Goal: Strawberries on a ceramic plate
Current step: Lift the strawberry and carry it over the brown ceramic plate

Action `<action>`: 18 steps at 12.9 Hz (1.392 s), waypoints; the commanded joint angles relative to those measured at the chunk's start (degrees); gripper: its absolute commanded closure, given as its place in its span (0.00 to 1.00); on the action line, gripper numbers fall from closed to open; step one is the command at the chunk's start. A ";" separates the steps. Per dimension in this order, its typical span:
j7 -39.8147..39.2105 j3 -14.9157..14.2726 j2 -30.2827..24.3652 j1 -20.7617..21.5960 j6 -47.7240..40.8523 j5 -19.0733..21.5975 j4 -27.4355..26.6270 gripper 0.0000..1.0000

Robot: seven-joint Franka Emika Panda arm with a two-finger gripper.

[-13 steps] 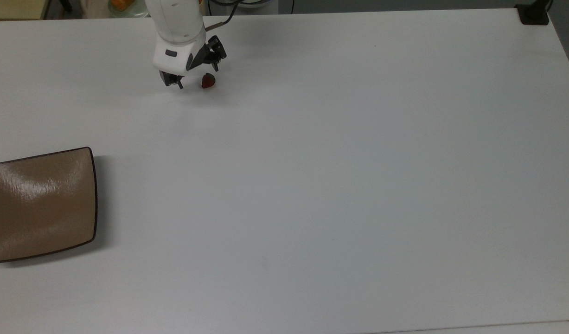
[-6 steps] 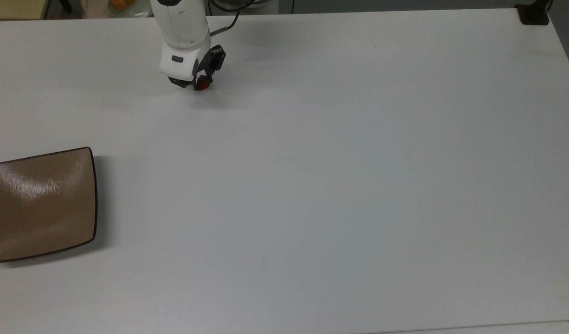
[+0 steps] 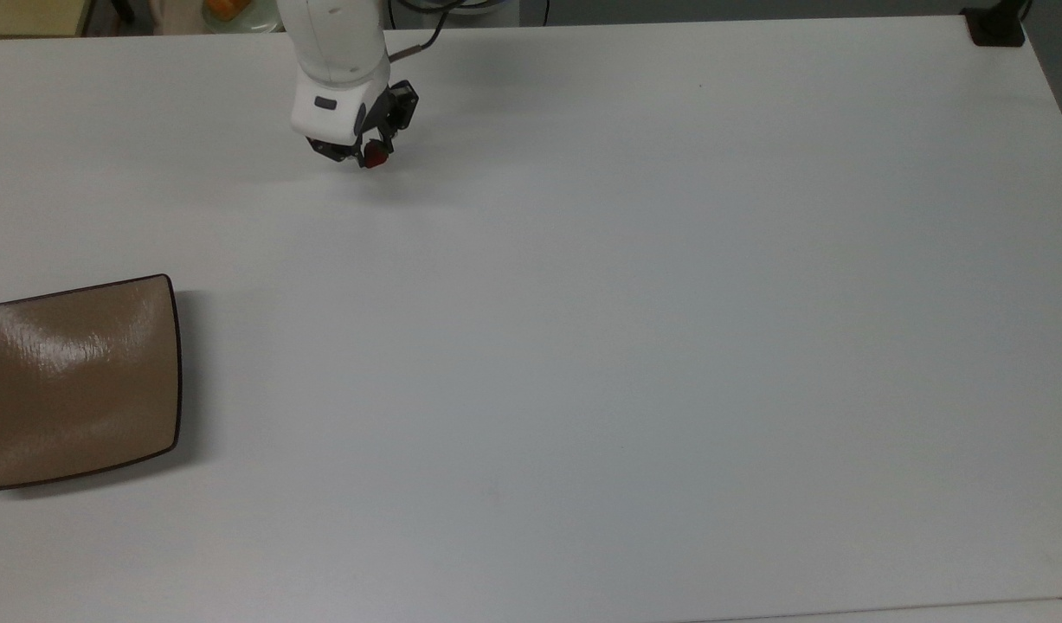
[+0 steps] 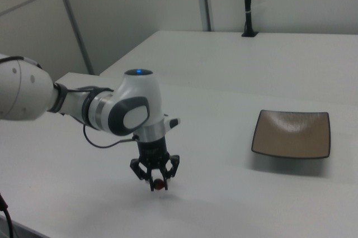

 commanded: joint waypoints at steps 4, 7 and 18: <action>0.33 -0.12 -1.12 -0.48 -15.72 -0.50 16.78 0.81; 0.15 -0.12 -0.15 -1.80 -18.73 0.03 24.70 0.81; 0.15 -0.12 12.06 -9.00 -14.10 5.56 43.09 0.81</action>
